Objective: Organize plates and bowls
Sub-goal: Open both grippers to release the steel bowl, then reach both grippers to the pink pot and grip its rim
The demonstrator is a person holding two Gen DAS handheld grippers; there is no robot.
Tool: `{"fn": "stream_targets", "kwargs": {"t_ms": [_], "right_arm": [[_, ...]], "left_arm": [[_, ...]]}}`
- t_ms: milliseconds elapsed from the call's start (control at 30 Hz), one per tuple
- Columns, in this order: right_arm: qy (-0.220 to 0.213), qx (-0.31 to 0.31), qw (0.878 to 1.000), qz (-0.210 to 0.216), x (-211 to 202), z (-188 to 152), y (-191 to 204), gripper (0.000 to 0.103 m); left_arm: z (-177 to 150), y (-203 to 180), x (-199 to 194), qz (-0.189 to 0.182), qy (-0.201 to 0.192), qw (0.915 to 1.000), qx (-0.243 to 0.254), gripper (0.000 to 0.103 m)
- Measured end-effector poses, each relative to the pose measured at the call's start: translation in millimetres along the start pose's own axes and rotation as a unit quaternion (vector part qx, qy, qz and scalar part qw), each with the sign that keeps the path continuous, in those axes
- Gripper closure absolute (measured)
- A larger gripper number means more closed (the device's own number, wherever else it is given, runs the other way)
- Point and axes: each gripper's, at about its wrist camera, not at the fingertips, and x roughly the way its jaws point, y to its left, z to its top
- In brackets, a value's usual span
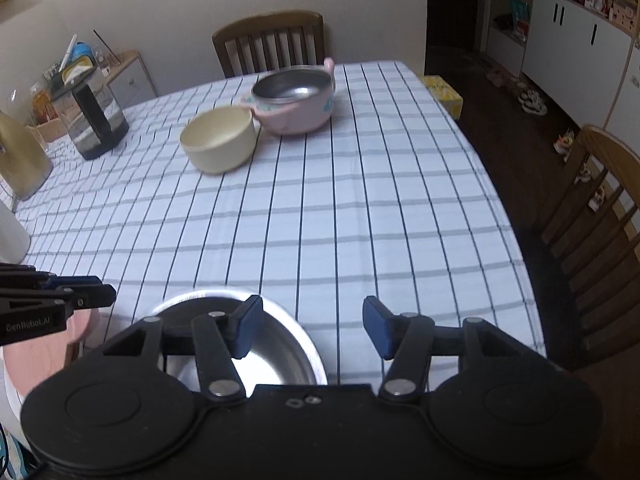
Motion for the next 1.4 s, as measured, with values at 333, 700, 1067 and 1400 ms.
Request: {"fn": "stream_targets", "kwargs": {"t_ms": [333,700,1067,1400], "right_arm": [[-0.035,-0.009,0.999,0.005,4,51,-8,0.038],[-0.061,-0.02,0.998,0.008,25,102,-17,0.027],[-0.066,-0.035,0.997,0.012,61,151,-21,0.01],[-0.077,-0.022,0.997,-0.013,112,197,-28,0.003]], "left_arm": [[64,-5,8,0.006,-0.045,0.9989,0.008,0.086],[123,-16,36,0.009,-0.074,0.9972,0.009,0.052],[192,-4,74,0.04,-0.105,0.9937,0.006,0.025],[252,15,148,0.046,-0.059,0.9972,-0.006,0.025]]}}
